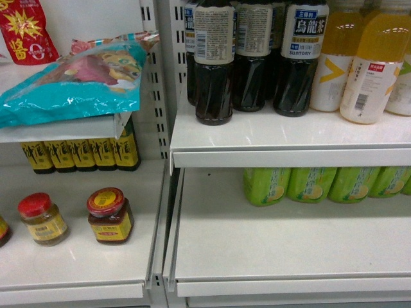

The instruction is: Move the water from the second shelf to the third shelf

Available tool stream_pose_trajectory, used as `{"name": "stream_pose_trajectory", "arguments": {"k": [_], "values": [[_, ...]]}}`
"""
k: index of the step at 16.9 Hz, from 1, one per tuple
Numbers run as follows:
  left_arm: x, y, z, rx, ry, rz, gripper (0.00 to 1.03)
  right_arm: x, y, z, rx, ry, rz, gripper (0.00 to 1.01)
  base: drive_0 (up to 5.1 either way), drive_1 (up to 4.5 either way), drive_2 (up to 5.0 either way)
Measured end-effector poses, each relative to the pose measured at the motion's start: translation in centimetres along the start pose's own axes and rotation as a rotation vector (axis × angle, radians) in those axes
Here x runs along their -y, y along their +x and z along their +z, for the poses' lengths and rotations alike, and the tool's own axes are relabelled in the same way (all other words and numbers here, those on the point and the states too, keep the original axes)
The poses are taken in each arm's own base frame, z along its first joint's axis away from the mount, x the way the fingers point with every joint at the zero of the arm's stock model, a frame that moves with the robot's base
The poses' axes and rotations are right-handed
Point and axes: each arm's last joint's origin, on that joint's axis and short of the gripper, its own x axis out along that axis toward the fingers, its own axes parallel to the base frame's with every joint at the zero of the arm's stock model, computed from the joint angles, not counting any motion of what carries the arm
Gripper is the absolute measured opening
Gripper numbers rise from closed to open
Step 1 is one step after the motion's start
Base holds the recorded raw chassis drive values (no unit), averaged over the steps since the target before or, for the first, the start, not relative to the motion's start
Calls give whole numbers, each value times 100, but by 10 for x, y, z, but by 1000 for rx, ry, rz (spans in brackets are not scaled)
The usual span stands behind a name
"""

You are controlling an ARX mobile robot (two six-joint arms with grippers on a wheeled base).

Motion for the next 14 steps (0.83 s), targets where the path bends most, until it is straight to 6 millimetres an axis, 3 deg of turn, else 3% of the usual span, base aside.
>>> {"name": "stream_pose_trajectory", "arguments": {"k": [14], "values": [[0,0,0,0,0,0,98,0,0,0,0,0,0,98,0,0,0]]}}
